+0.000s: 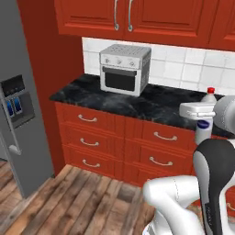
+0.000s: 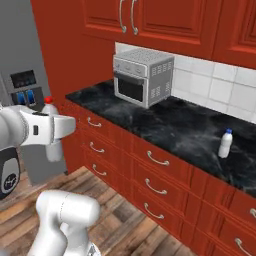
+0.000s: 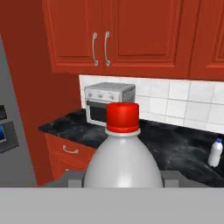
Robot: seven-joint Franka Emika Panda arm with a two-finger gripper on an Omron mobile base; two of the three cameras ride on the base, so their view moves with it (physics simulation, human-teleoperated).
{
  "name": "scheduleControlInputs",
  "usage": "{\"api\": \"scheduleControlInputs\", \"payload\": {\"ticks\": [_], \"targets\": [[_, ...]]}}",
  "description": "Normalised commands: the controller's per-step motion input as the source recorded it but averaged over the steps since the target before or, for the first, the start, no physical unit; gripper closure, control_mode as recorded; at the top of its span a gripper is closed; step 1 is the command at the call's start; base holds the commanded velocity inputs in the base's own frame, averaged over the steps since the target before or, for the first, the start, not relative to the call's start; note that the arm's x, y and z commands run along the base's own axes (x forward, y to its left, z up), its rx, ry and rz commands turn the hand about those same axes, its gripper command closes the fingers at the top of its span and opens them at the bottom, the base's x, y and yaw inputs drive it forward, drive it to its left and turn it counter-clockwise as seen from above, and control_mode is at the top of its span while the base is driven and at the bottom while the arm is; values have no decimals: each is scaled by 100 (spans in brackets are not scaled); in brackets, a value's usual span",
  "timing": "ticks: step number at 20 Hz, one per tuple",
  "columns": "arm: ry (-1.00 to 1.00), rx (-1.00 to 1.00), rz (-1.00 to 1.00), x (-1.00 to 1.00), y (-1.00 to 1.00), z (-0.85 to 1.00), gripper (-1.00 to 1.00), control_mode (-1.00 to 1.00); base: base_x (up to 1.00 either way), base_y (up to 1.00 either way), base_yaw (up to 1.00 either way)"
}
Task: Take the bottled waters from the counter and place them in the freezer to freeze. Close the freezer door after placing the bottles.
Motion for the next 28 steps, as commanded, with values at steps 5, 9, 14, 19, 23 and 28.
{"api": "scheduleControlInputs", "payload": {"ticks": [5,9,14,19,23,28], "targets": [[0,0,0,0,0,0,100,100,-7,99,54],[0,0,0,0,0,0,100,100,0,100,32],[0,0,0,0,0,0,100,100,10,100,26],[0,0,0,0,0,0,100,100,36,100,20],[0,0,0,0,0,0,100,100,57,100,1],[0,0,0,0,0,0,100,100,65,100,0]]}}
